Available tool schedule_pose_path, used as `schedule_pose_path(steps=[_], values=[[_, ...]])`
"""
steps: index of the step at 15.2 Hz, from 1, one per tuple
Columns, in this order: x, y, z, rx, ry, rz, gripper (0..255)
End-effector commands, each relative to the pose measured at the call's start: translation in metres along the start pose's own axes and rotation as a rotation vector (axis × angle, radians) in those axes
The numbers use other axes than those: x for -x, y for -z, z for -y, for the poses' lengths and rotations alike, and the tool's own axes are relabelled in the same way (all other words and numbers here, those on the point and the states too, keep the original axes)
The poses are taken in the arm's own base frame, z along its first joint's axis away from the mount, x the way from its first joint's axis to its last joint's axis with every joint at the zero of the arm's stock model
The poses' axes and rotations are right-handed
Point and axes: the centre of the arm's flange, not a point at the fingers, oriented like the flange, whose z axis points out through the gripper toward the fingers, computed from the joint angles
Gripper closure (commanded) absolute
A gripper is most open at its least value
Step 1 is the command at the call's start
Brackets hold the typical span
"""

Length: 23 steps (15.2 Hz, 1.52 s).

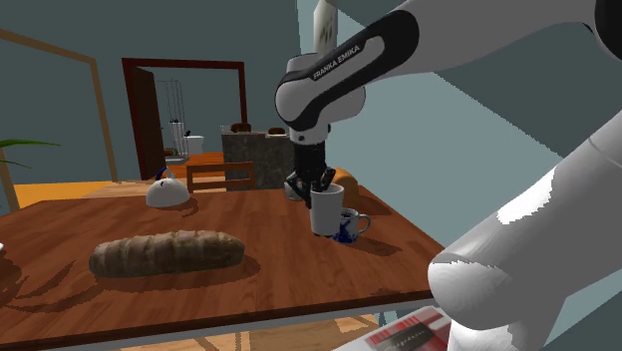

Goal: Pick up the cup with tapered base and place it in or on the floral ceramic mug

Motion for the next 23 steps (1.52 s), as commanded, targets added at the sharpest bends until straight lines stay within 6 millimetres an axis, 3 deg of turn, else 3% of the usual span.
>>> schedule_pose_path(steps=[1, 8, 23], values=[[-0.002, 0.011, -0.001, 0.000, 0.000, 0.000, 255], [-0.006, 0.045, -0.004, 0.000, 0.000, 0.000, 255], [-0.132, 0.045, -0.157, 0.000, 0.000, 0.000, 255]])
